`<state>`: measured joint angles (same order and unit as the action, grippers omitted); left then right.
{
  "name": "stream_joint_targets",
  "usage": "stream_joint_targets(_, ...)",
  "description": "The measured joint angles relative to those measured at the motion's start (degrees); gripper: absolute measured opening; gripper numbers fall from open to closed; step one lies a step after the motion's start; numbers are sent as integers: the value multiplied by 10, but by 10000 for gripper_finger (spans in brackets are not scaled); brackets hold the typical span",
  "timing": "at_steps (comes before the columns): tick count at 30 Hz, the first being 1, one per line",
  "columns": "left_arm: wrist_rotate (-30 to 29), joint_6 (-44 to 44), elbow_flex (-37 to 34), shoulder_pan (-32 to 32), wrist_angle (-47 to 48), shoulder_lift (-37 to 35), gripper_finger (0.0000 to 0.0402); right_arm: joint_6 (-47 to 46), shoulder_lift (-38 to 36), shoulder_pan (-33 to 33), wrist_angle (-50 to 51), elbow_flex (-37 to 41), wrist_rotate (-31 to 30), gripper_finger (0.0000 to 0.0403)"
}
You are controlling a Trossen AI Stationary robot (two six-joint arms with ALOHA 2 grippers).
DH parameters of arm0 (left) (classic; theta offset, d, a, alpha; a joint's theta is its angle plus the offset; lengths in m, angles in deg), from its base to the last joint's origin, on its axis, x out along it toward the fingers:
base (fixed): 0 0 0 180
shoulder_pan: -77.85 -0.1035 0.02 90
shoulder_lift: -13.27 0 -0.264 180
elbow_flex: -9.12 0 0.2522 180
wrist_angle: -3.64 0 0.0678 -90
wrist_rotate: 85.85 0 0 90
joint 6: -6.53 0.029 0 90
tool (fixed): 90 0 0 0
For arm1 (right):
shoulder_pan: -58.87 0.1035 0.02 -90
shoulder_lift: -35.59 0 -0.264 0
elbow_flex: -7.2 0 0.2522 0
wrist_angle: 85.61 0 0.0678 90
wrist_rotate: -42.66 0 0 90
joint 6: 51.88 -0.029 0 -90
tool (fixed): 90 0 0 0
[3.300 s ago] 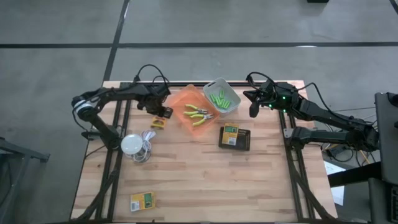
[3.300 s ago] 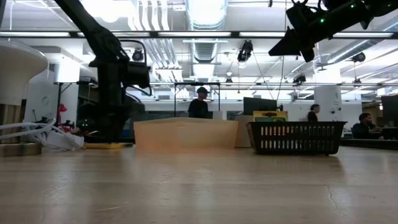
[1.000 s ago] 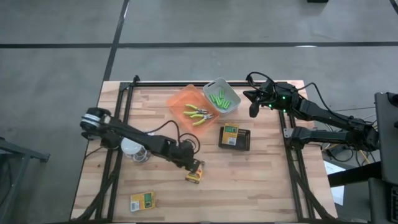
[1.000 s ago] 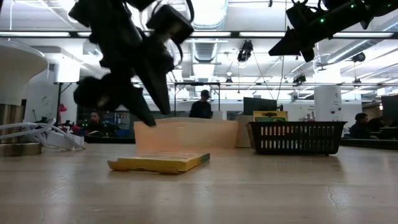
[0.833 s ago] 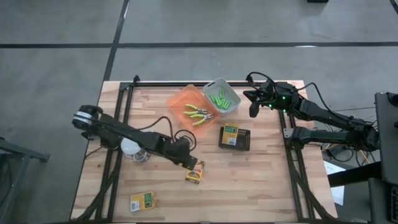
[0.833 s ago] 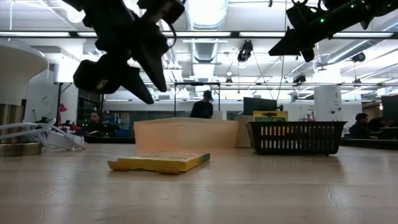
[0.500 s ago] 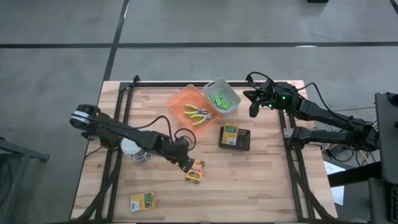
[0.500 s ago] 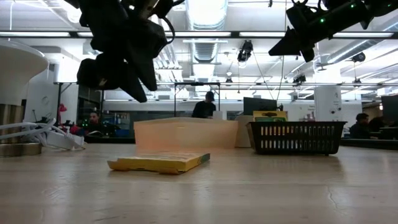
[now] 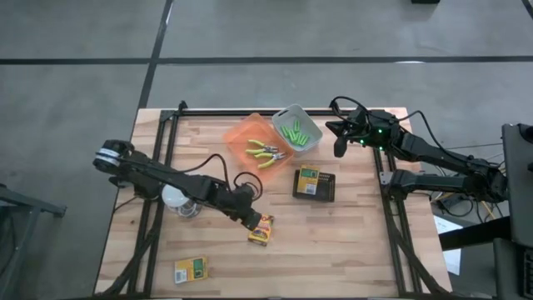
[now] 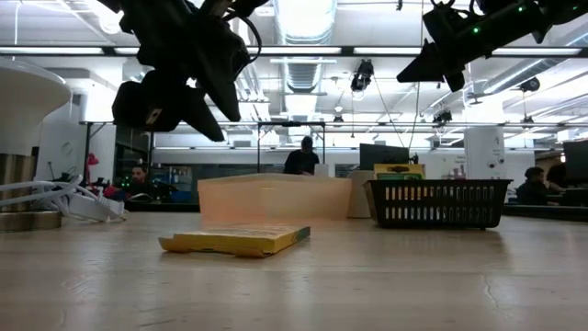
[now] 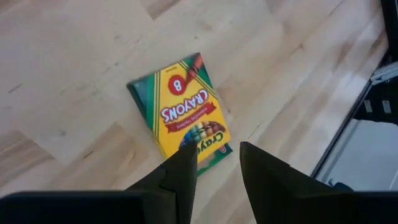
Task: Pick & Place School Supplies
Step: Put the yellow crayon box into the black bin
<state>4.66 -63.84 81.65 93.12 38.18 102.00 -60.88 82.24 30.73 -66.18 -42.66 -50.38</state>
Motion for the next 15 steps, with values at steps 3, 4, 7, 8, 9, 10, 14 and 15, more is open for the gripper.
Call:
stream_joint_targets(3, -13, -2, 0, -2, -2, 0, 126, 0, 0, 0, 0, 0, 0, 18)
stream_joint_targets(4, -16, -2, 0, -3, -2, 0, 126, 0, 0, 0, 0, 0, 0, 18)
stream_joint_targets(7, -21, -2, 0, -5, -5, 0, 126, 0, 0, 0, 0, 0, 0, 18)
stream_joint_targets(8, -21, -3, 0, -5, -8, 0, 126, 0, 0, 0, 0, 0, 0, 18)
stream_joint_targets(9, -21, -3, 0, -6, -12, 0, 126, 0, 0, 0, 0, 0, 0, 18)
stream_joint_targets(10, -25, -3, 0, -6, -18, 0, 126, -1, 0, 0, 0, 0, 0, 18)
stream_joint_targets(14, -39, 2, 0, -7, -44, 0, 126, -112, 0, 0, -3, 0, 9, 18)
stream_joint_targets(15, -40, 6, 0, -7, -43, 0, 126, -145, 0, 0, -12, 0, 14, 18)
